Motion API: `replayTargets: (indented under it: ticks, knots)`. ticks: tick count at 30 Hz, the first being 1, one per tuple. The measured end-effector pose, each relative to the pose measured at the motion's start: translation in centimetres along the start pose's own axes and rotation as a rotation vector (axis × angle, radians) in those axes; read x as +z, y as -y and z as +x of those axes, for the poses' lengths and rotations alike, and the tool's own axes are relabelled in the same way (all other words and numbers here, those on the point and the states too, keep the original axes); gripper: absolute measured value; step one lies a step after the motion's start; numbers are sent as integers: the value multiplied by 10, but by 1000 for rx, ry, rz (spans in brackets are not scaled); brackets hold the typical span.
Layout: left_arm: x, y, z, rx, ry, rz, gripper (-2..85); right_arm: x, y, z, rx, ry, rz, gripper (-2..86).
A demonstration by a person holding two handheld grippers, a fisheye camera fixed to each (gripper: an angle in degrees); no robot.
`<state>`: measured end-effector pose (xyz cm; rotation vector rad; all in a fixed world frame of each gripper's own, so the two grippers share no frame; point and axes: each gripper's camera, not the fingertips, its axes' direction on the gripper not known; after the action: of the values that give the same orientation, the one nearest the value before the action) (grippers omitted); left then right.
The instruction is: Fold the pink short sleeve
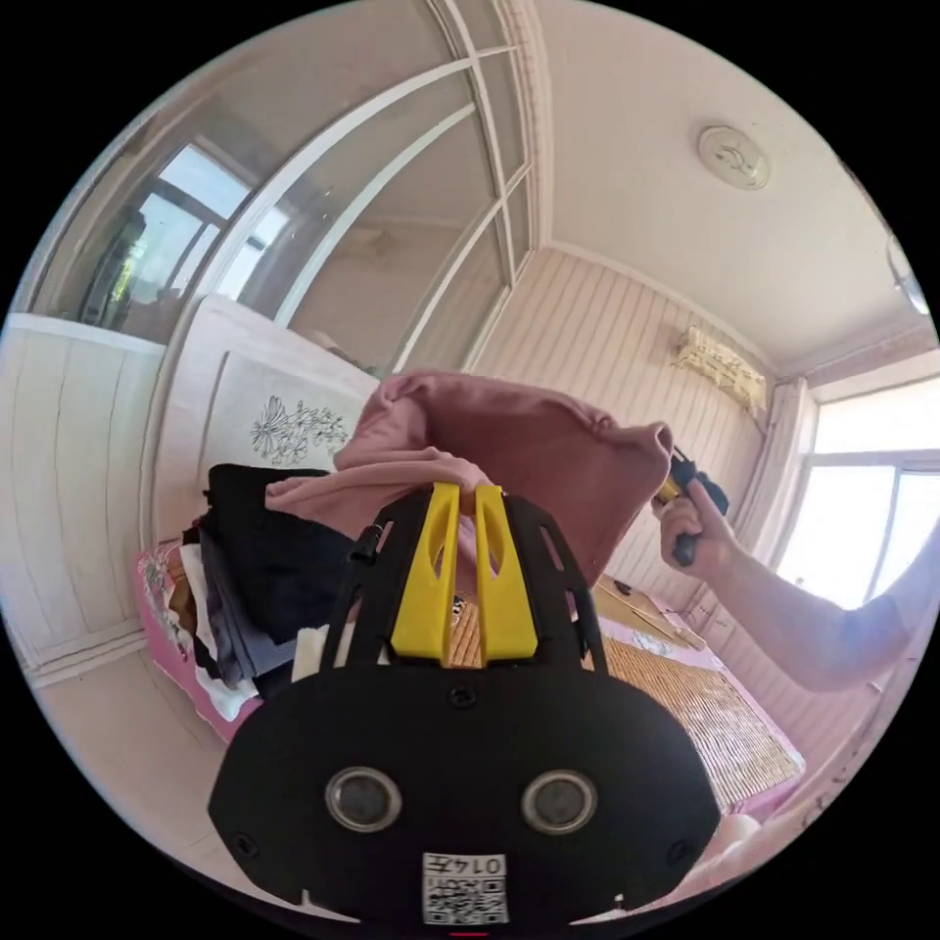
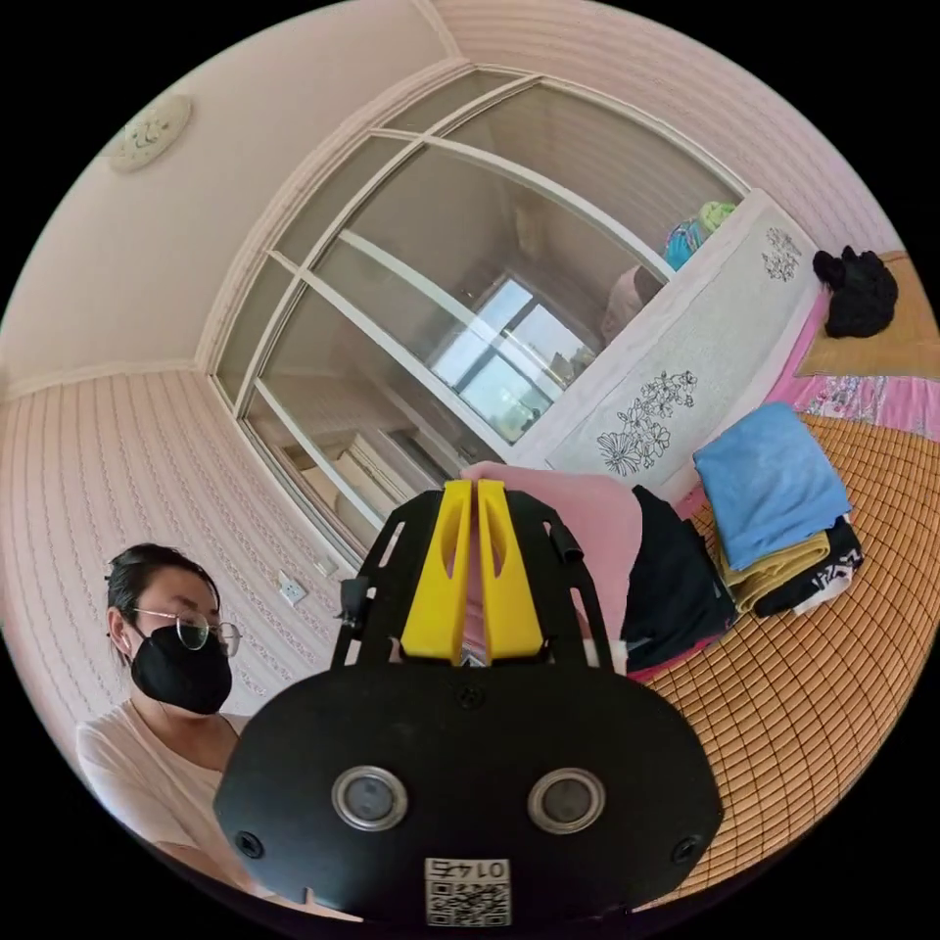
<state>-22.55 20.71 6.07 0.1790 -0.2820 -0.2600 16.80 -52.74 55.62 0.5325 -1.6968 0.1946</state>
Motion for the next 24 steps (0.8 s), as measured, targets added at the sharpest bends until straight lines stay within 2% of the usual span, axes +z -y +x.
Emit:
replayTargets:
  ticks: [3,5,6,8,11,13,17,21,24]
  knots:
    - [-37,-7,32,82,-192,-60,-1,-115,-46,-1,68,-86,140,3]
    - [-44,-39,44,27,-335,-226,-3,-211,-107,-1,128,-299,209,5]
    - [-42,-50,46,11,-348,-290,-3,-232,-124,0,153,-374,203,6]
    - [-25,-108,57,-9,-297,-585,-3,-309,-206,18,404,-714,144,10]
    - [-13,-166,62,-112,-329,-829,-4,-365,-300,32,743,-985,83,18]
    - [-15,-176,73,-86,-317,-880,-3,-374,-327,24,758,-1022,54,36]
    - [-22,-173,100,26,-339,-895,0,-391,-351,11,781,-1070,2,144]
    - [-27,-163,104,4,-325,-868,1,-397,-368,23,847,-1041,-166,161]
    - [-32,-159,109,19,-313,-855,0,-399,-381,32,917,-1117,-323,146]
